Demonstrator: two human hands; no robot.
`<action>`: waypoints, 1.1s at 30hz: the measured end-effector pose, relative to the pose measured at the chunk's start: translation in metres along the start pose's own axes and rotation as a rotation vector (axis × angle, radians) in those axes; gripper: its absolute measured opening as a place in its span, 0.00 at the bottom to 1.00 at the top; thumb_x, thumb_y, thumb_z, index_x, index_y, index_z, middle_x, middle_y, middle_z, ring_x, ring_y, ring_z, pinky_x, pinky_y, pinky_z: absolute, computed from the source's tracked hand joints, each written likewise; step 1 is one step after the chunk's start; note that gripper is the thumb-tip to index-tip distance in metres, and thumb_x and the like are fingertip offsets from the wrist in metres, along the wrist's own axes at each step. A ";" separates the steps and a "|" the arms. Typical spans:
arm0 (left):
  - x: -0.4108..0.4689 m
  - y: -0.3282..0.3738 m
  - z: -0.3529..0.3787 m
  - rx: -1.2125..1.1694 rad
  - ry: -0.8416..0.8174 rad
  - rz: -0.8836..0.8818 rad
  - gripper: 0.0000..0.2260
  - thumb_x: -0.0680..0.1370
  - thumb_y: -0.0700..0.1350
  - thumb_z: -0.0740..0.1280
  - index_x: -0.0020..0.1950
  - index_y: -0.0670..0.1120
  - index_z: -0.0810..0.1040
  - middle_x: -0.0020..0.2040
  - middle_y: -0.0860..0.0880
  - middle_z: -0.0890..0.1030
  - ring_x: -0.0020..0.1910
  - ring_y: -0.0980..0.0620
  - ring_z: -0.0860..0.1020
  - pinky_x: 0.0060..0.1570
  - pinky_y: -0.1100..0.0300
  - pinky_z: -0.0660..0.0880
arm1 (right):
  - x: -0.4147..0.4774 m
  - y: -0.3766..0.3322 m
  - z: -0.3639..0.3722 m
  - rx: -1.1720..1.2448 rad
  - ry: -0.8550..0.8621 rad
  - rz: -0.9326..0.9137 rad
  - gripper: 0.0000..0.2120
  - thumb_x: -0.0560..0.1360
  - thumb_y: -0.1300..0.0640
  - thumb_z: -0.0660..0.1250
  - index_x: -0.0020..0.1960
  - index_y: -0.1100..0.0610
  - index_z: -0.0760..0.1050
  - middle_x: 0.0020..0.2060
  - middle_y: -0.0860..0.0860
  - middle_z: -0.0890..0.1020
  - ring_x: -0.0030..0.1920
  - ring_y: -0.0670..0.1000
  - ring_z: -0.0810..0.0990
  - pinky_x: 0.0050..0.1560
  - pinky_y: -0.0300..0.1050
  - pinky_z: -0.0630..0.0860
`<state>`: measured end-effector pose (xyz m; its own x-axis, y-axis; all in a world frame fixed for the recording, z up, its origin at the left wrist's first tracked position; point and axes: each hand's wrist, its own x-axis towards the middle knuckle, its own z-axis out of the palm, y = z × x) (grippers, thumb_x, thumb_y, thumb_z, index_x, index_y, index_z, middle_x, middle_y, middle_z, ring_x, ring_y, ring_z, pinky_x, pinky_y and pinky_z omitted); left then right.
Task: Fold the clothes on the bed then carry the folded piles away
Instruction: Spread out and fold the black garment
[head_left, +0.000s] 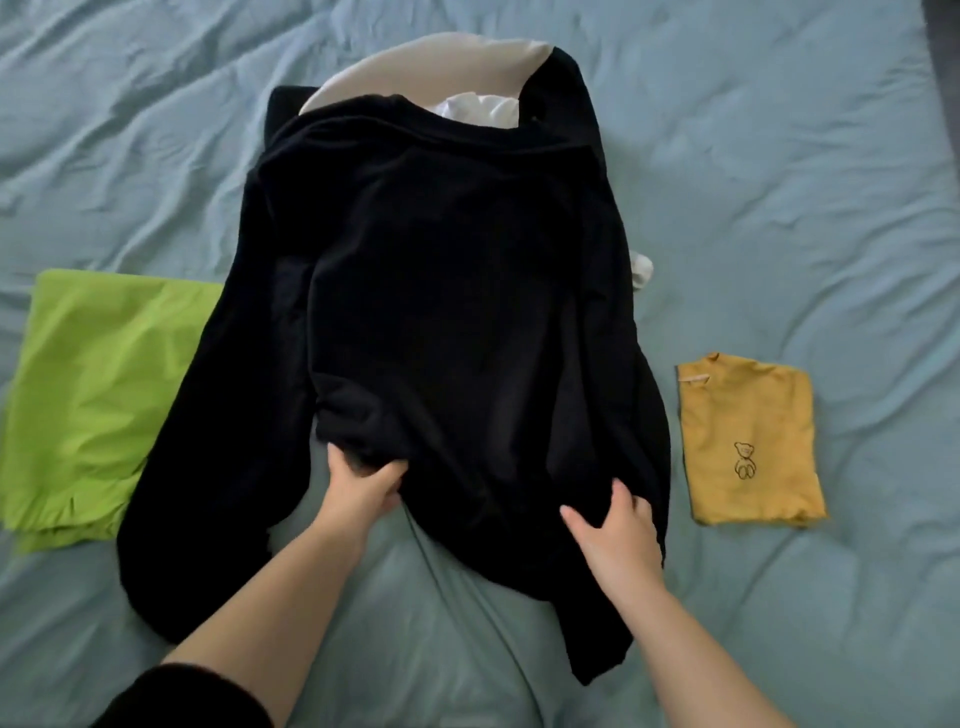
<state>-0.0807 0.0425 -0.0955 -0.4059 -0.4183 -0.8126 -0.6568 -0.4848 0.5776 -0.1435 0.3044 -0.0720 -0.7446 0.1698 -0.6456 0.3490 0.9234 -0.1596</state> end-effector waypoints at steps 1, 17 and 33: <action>0.002 0.002 0.004 0.042 0.002 0.016 0.30 0.73 0.42 0.72 0.71 0.52 0.63 0.59 0.49 0.79 0.58 0.46 0.79 0.52 0.50 0.78 | -0.004 0.001 0.004 -0.109 -0.010 -0.028 0.39 0.73 0.40 0.67 0.76 0.56 0.57 0.72 0.54 0.65 0.69 0.56 0.69 0.64 0.51 0.70; -0.071 -0.004 -0.134 0.183 0.111 -0.293 0.27 0.69 0.52 0.76 0.65 0.48 0.73 0.55 0.48 0.80 0.53 0.47 0.79 0.52 0.51 0.77 | -0.014 0.072 -0.056 0.140 -0.047 -0.002 0.17 0.78 0.47 0.65 0.53 0.61 0.77 0.52 0.57 0.82 0.47 0.55 0.79 0.45 0.47 0.74; -0.080 -0.042 -0.189 0.857 0.204 -0.123 0.22 0.80 0.53 0.63 0.61 0.34 0.75 0.57 0.35 0.79 0.56 0.36 0.76 0.51 0.51 0.71 | -0.105 0.082 -0.010 0.183 -0.275 0.079 0.15 0.73 0.67 0.69 0.58 0.60 0.70 0.47 0.58 0.79 0.47 0.57 0.80 0.48 0.52 0.79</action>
<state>0.0994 -0.0484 -0.0398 -0.2335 -0.5697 -0.7880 -0.9715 0.1715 0.1638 -0.0425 0.3659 -0.0099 -0.5386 0.1167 -0.8344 0.5148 0.8296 -0.2163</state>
